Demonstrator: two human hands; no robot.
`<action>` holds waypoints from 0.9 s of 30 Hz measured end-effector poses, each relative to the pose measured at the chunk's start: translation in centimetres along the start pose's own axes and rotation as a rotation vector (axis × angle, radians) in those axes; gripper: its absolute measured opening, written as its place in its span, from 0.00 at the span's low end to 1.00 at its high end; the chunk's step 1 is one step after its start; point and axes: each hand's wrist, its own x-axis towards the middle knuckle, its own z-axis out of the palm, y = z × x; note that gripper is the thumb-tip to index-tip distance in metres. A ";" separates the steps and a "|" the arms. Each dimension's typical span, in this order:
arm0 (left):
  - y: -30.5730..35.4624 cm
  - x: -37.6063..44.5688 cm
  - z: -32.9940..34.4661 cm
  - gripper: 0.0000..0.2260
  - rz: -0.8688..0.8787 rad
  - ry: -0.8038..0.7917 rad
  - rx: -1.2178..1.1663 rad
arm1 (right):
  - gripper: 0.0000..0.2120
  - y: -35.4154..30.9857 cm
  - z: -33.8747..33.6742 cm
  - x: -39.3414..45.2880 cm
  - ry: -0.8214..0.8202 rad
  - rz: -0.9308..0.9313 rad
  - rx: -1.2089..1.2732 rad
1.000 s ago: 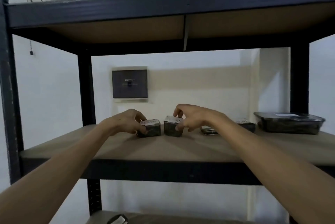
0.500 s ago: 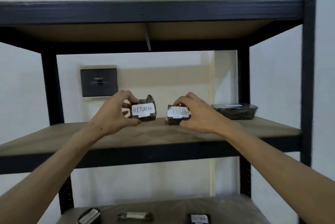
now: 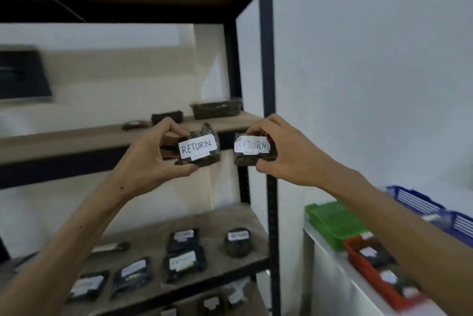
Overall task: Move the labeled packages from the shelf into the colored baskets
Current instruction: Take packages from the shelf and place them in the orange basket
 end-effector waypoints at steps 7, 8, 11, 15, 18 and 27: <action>3.9 0.5 14.5 0.23 -0.034 -0.171 -0.143 | 0.24 8.9 -4.5 -12.1 -0.002 0.320 0.052; 4.2 0.7 16.7 0.23 -0.043 -0.203 -0.168 | 0.23 10.4 -5.1 -13.5 0.006 0.365 0.046; 4.7 1.9 23.6 0.23 -0.082 -0.282 -0.234 | 0.22 15.6 -7.2 -17.5 -0.024 0.492 -0.008; 4.6 4.2 33.3 0.23 -0.148 -0.347 -0.322 | 0.20 24.1 -9.8 -21.4 -0.066 0.630 -0.054; 4.0 6.8 40.6 0.24 -0.197 -0.395 -0.410 | 0.18 31.2 -11.6 -23.3 -0.096 0.700 -0.099; 2.5 13.7 63.4 0.27 -0.239 -0.572 -0.303 | 0.17 50.7 -13.3 -29.5 -0.266 0.932 -0.174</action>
